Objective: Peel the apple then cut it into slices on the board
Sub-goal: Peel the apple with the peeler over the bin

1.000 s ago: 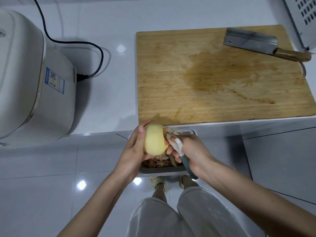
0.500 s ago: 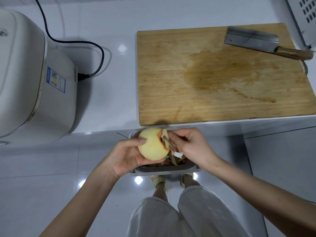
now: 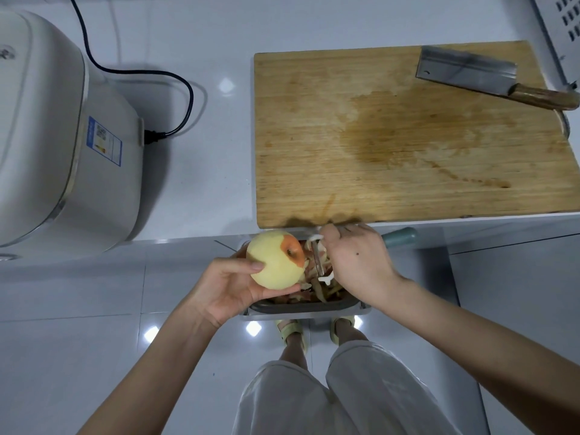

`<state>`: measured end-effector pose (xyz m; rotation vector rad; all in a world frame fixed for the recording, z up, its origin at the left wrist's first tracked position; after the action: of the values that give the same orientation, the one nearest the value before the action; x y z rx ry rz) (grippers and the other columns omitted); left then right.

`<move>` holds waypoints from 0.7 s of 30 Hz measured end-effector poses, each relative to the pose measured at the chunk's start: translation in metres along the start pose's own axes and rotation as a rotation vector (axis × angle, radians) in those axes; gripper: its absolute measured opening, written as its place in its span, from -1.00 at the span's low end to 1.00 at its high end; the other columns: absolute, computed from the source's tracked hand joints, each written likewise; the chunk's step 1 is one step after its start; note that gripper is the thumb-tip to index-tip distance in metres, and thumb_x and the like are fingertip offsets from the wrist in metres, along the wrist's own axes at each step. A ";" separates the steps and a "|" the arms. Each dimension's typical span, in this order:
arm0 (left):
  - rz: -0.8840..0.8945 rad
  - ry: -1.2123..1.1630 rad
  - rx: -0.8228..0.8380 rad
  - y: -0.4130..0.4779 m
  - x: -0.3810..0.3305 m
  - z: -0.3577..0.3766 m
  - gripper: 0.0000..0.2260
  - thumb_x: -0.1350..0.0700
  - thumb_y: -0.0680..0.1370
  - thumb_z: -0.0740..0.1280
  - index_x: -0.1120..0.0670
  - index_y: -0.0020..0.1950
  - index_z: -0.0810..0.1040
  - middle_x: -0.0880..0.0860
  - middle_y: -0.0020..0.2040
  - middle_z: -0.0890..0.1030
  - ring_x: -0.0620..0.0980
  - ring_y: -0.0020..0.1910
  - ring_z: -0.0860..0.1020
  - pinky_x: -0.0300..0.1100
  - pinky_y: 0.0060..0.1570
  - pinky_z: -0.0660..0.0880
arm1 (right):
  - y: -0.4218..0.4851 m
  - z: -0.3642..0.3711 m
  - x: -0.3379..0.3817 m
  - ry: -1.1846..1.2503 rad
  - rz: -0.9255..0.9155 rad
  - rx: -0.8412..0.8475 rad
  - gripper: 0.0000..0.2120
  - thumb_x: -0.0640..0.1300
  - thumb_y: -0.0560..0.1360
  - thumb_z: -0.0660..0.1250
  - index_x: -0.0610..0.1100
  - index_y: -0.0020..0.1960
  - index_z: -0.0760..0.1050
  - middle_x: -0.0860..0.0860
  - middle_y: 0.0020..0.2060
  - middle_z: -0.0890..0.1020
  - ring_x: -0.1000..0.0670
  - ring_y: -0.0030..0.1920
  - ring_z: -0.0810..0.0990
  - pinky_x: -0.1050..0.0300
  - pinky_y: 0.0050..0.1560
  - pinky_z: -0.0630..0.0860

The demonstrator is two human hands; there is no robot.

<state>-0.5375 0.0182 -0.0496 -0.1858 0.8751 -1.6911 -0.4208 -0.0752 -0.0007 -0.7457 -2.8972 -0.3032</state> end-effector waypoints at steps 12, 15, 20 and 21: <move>0.062 0.269 -0.206 -0.001 -0.002 0.010 -0.58 0.07 0.40 0.43 0.09 0.22 0.44 0.24 0.20 0.53 0.24 -0.02 0.64 0.11 -0.21 0.60 | 0.037 -0.032 0.010 0.331 -0.059 -0.092 -0.74 -0.10 0.53 0.17 -0.14 -0.17 0.60 0.02 -0.47 0.59 -0.05 -0.43 0.56 0.23 -0.24 0.31; 0.114 0.356 -0.242 -0.003 -0.006 0.010 -0.53 0.04 0.43 0.41 0.15 0.28 0.40 0.27 0.20 0.54 0.22 -0.02 0.63 0.06 -0.24 0.60 | 0.041 -0.039 0.019 0.341 -0.122 -0.118 -0.77 -0.10 0.52 0.20 -0.14 -0.20 0.58 0.02 -0.50 0.57 -0.05 -0.46 0.54 0.22 -0.26 0.33; 0.151 0.433 -0.243 -0.006 -0.008 0.015 -0.58 0.05 0.39 0.36 0.11 0.22 0.42 0.26 0.13 0.56 0.18 -0.11 0.66 -0.02 -0.32 0.61 | 0.044 -0.039 0.028 0.315 -0.176 -0.109 -0.75 -0.11 0.51 0.18 -0.15 -0.22 0.58 0.03 -0.50 0.57 -0.04 -0.46 0.54 0.17 -0.29 0.42; 0.159 0.434 -0.242 -0.005 -0.008 0.014 -0.59 0.07 0.41 0.40 0.12 0.22 0.43 0.26 0.12 0.57 0.19 -0.11 0.66 -0.01 -0.32 0.60 | 0.045 -0.039 0.027 0.323 -0.170 -0.105 -0.75 -0.11 0.51 0.18 -0.15 -0.22 0.58 0.03 -0.51 0.57 -0.04 -0.46 0.54 0.18 -0.29 0.41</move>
<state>-0.5312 0.0193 -0.0334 0.0929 1.3824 -1.4957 -0.4196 -0.0333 0.0493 -0.4171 -2.6535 -0.5437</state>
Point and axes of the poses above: each hand's wrist, its own y-axis towards the middle knuckle, its own z-axis out of the palm, x = y × z, the point moved 7 cm from there along y, towards the middle knuckle
